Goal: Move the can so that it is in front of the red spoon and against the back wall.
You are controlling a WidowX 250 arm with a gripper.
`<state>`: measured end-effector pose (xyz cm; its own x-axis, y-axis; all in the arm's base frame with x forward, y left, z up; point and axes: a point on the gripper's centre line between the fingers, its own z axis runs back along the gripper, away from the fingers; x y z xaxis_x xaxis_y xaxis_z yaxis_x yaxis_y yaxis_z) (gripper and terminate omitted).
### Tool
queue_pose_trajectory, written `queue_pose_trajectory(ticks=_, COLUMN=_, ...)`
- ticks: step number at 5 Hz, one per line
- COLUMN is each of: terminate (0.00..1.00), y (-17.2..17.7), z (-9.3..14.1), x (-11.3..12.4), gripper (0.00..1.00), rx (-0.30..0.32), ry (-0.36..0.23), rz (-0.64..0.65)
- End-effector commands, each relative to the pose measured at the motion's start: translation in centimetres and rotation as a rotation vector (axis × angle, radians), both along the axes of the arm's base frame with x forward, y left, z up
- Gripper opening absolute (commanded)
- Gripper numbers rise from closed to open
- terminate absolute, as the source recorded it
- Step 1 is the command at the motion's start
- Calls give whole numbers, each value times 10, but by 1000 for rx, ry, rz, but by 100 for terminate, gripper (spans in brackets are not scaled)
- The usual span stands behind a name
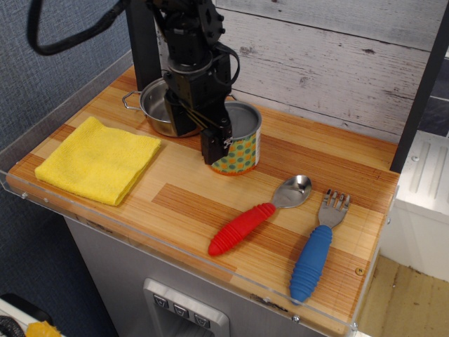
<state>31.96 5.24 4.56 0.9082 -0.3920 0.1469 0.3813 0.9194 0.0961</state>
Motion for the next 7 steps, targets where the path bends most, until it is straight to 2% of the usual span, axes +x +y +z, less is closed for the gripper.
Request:
queue_pose_trajectory(ticks=1, terminate=0, y=-4, z=15, x=23, gripper=100, rx=-17, ry=-42, rz=-58)
queue_pose_trajectory(ticks=3, terminate=0, y=-20, z=17, x=40, gripper=100, rx=-34, ry=-13, rz=-145)
queue_pose_trajectory(ticks=4, terminate=0, y=-30, z=18, x=47, gripper=100, rx=-21, ry=-41, rz=-157)
queue_pose_trajectory(ticks=7, terminate=0, y=-52, z=19, x=63, gripper=100, rx=-25, ry=-71, rz=-161)
